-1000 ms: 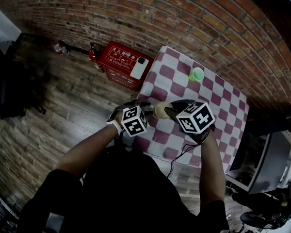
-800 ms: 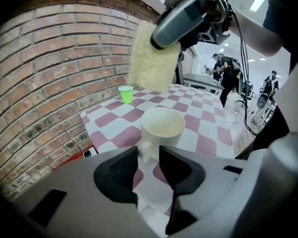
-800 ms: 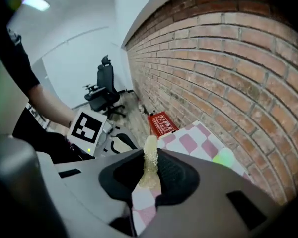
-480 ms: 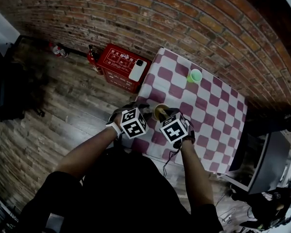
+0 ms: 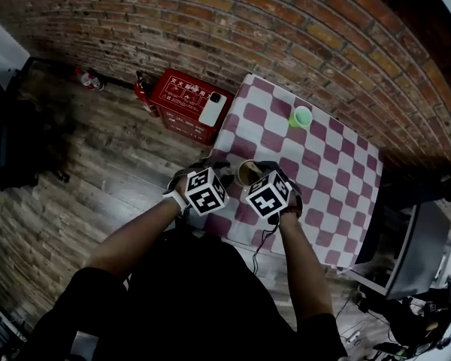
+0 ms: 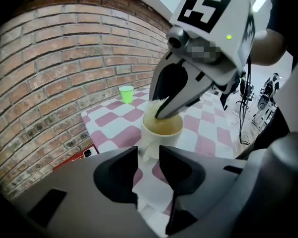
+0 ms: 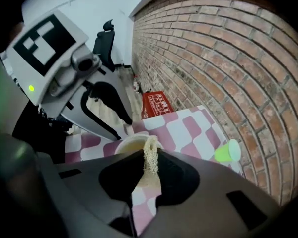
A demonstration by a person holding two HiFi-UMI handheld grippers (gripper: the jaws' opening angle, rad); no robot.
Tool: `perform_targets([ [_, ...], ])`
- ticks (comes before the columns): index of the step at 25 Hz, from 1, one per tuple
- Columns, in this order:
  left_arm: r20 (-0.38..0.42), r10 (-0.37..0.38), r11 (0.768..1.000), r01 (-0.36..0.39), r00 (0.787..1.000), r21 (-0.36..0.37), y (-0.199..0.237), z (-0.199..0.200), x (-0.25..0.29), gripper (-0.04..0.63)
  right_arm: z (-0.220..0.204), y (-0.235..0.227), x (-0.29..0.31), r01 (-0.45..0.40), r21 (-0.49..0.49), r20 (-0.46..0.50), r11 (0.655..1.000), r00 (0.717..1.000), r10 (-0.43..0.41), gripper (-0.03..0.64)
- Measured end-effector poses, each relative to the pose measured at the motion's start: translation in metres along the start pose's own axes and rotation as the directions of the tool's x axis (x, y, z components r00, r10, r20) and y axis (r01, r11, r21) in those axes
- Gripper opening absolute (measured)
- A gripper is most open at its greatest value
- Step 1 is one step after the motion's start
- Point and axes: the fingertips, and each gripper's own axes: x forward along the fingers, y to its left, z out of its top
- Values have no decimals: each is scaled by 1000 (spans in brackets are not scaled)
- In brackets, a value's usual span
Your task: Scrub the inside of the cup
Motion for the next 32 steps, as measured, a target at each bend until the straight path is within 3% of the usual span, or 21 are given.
perform_targets([
  [6, 4, 6, 1000, -6, 1000, -13, 1, -3, -3, 144, 16, -20, -86, 161, 67, 167, 985, 971, -171, 77],
  [8, 6, 6, 1000, -6, 1000, -17, 0, -3, -4, 144, 21, -18, -104, 184, 58, 206, 981, 960, -192, 77],
  [13, 5, -1, 1000, 1, 1000, -12, -3, -2, -3, 144, 20, 13, -70, 81, -117, 203, 990, 978, -57, 77],
  [18, 5, -2, 1000, 2, 1000, 3, -7, 0, -5, 144, 0, 30, -16, -13, -309, 57, 951, 998, 33, 77],
  [23, 4, 8, 1000, -8, 1000, -2, -6, -3, -8, 144, -4, 32, 13, -88, -354, -26, 931, 996, 84, 77],
  [27, 11, 14, 1000, -14, 1000, -7, -7, -3, -8, 144, 2, 22, 2, 2, -331, 24, 944, 1000, 6, 77],
  [32, 19, 28, 1000, -28, 999, -12, -3, -2, -12, 144, 19, 6, -67, 181, -181, 177, 967, 973, -150, 77],
])
